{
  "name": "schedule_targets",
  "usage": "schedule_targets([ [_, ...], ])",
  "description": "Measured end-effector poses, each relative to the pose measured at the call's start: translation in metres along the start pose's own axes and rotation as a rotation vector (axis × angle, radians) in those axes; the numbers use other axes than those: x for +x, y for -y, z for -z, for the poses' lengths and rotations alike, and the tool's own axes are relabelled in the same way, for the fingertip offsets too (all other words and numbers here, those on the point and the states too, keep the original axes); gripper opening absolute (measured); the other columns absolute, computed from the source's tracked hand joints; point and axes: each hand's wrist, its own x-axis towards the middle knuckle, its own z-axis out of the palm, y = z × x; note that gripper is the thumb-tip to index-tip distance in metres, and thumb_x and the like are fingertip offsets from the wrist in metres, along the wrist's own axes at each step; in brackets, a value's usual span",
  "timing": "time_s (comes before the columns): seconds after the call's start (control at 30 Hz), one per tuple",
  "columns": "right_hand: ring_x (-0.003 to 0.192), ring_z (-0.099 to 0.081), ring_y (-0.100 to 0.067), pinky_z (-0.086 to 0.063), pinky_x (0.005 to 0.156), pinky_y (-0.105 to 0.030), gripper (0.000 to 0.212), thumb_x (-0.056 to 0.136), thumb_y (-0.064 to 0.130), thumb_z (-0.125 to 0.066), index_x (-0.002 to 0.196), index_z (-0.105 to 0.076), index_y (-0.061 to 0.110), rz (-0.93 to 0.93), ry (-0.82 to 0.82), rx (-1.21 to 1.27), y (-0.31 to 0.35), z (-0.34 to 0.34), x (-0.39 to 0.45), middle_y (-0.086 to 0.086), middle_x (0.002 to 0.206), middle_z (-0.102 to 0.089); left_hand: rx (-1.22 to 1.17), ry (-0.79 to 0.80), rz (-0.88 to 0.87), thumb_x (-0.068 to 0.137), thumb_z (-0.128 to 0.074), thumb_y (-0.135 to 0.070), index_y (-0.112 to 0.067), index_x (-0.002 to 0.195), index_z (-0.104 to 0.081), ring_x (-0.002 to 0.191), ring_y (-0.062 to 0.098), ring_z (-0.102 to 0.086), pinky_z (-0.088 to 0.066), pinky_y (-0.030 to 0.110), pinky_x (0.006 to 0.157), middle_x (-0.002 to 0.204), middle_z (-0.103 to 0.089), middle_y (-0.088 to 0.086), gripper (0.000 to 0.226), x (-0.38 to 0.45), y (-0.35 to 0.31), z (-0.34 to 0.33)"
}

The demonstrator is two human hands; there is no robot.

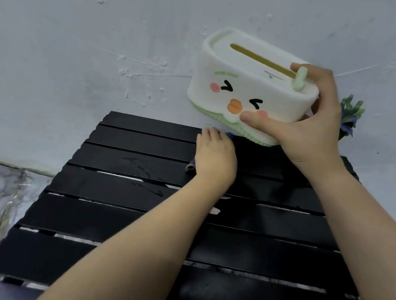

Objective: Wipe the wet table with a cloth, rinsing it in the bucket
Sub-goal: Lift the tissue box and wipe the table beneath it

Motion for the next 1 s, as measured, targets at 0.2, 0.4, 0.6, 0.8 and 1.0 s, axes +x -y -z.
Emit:
schedule_targets([
  [0.2, 0.121, -0.054, -0.018, -0.052, 0.095, -0.043, 0.089, 0.049, 0.053, -0.096, 0.123, -0.056, 0.024, -0.006, 0.005, -0.057, -0.001, 0.002, -0.002, -0.004, 0.128, -0.055, -0.492, 0.124, -0.535, 0.102, -0.044, -0.015, -0.014, 0.138, -0.053, 0.147, 0.026, -0.025, -0.011, 0.037, 0.121, 0.152, -0.043, 0.007, 0.037, -0.026, 0.017, 0.015],
  [0.4, 0.12, -0.056, -0.014, -0.054, 0.095, -0.04, 0.089, 0.048, 0.053, -0.096, 0.123, -0.055, 0.027, -0.029, 0.024, -0.034, -0.001, 0.002, -0.001, -0.006, 0.129, -0.055, -0.759, -0.064, -0.441, 0.099, -0.053, -0.015, -0.015, 0.128, -0.064, 0.091, 0.002, -0.065, -0.043, 0.012, 0.082, 0.12, -0.07, 0.007, 0.031, -0.027, 0.062, 0.042],
  [0.6, 0.119, -0.057, -0.015, -0.055, 0.093, -0.039, 0.089, 0.05, 0.05, -0.097, 0.124, -0.055, 0.025, -0.024, 0.02, -0.01, -0.001, 0.006, 0.003, -0.008, 0.129, -0.054, -0.408, -0.159, -0.248, 0.098, -0.049, -0.014, -0.013, 0.124, -0.063, 0.114, 0.028, -0.053, -0.047, 0.039, 0.09, 0.123, -0.062, 0.008, 0.03, -0.002, 0.062, 0.009],
  [0.8, 0.121, -0.056, -0.019, -0.055, 0.093, -0.042, 0.09, 0.048, 0.053, -0.097, 0.123, -0.055, 0.026, -0.023, 0.012, -0.024, -0.001, 0.009, 0.006, -0.006, 0.129, -0.054, -0.473, 0.036, -0.519, 0.099, -0.05, -0.02, -0.017, 0.134, -0.058, 0.135, 0.025, -0.045, -0.042, 0.041, 0.104, 0.139, -0.057, 0.004, 0.036, -0.003, -0.008, 0.006],
  [1.0, 0.121, -0.055, -0.017, -0.055, 0.093, -0.041, 0.088, 0.047, 0.055, -0.096, 0.121, -0.056, 0.029, -0.01, 0.02, -0.048, 0.006, 0.016, 0.01, -0.004, 0.131, -0.054, -0.579, 0.173, -0.774, 0.098, -0.054, -0.018, -0.021, 0.132, -0.061, 0.139, 0.019, -0.043, -0.038, 0.04, 0.112, 0.138, -0.059, 0.001, 0.035, -0.041, -0.02, 0.011],
])
